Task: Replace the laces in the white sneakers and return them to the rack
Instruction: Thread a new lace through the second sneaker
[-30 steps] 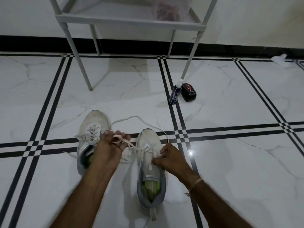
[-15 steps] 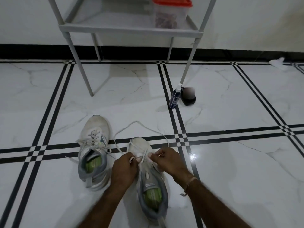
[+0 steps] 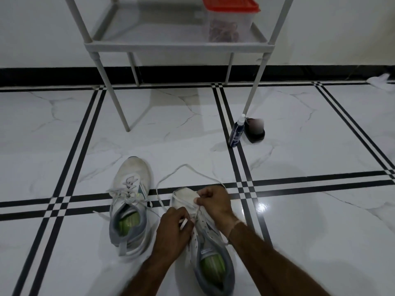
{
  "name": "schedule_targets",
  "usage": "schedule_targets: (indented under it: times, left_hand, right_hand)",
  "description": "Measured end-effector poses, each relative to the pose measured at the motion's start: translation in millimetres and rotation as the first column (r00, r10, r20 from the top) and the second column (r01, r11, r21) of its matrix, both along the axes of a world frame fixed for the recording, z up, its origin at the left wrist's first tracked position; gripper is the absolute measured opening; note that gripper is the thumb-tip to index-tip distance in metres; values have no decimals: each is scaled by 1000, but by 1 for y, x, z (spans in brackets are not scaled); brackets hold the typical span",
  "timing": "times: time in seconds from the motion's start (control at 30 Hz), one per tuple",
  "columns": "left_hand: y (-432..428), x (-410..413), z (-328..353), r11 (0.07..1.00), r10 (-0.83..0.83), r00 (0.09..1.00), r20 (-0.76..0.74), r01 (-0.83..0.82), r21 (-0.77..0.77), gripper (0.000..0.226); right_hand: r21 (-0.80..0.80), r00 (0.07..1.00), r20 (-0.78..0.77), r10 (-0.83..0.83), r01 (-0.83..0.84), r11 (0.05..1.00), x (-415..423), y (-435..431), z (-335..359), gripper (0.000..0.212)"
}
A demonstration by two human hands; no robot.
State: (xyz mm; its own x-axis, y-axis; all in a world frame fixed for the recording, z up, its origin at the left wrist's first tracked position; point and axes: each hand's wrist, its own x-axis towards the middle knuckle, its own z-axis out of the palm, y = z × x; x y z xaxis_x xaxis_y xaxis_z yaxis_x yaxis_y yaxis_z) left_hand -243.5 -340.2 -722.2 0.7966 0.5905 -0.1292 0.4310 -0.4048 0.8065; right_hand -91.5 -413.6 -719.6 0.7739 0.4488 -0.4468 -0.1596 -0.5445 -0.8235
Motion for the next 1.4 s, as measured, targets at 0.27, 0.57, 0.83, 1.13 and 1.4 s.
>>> schedule_targets:
  times: [0.27, 0.57, 0.83, 1.13, 1.4]
  left_hand:
    - [4, 4, 4, 997, -24, 999, 35, 26, -69, 25]
    - [2, 7, 0, 981, 77, 996, 51, -67, -182, 19]
    - [-2, 11, 9, 811, 308, 951, 39, -241, -533, 21]
    - [-4, 16, 26, 745, 459, 886, 70, -340, -575, 31]
    - [-8, -1, 12, 994, 111, 979, 173, -109, -25, 17]
  right_hand:
    - [297, 974, -221, -56, 122, 947, -4, 9, 8, 12]
    - [112, 982, -184, 30, -10, 994, 37, -4, 45, 34]
    - [-311, 877, 12, 480, -453, 835, -9, -39, 35, 66]
    - [-322, 891, -82, 447, -449, 834, -5, -53, 44, 39]
    - [-239, 938, -54, 343, -346, 908, -6, -60, 44, 14]
